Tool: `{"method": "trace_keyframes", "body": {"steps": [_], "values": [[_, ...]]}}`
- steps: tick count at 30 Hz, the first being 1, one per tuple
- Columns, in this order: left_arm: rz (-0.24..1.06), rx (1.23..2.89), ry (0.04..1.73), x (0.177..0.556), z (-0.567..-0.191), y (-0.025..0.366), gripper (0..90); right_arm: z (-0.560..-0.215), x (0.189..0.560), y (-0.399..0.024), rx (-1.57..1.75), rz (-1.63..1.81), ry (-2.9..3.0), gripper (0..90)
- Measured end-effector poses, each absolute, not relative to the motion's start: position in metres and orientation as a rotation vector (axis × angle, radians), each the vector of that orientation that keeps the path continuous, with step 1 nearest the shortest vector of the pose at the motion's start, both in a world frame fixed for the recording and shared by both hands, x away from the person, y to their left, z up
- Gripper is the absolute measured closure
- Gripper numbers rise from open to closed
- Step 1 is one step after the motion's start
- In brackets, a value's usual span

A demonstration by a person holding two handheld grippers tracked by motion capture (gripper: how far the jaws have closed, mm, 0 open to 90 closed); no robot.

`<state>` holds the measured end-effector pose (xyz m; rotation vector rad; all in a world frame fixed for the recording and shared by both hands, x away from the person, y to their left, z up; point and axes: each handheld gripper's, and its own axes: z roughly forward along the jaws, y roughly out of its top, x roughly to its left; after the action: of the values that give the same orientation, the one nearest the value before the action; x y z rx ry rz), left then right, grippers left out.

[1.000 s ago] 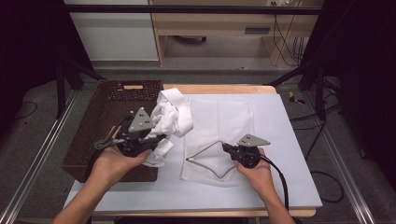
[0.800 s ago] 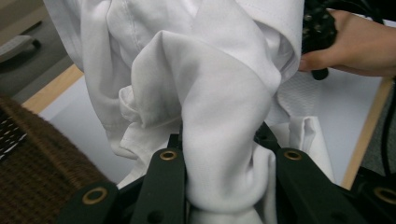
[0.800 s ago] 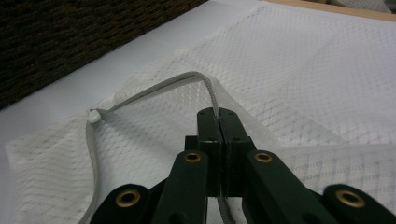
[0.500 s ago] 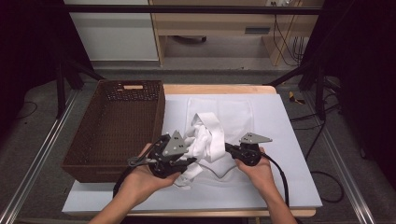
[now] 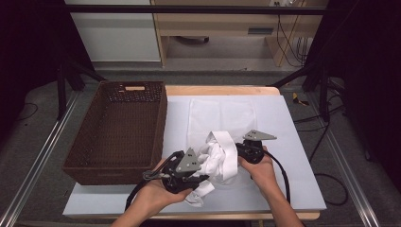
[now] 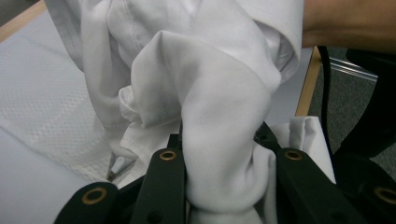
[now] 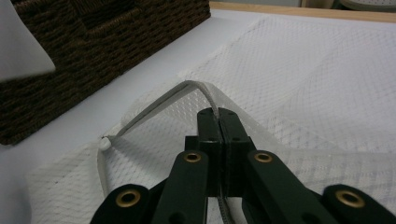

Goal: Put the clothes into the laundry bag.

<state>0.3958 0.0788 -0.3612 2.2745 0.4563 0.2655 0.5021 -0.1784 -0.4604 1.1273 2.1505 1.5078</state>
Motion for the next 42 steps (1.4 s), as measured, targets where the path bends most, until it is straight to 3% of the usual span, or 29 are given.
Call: {"method": "trace_keyframes", "body": {"steps": [21,42], "values": [[0.136,2.360,0.429,0.398,-0.407,0.063,72.1,-0.446,0.499,-0.187,1.112,1.517,2.086,89.4],[0.105,2.339,0.622,0.437,-0.430,0.055,72.1,-0.416,0.479,-0.172,0.913,1.396,2.068,89.4]]}}
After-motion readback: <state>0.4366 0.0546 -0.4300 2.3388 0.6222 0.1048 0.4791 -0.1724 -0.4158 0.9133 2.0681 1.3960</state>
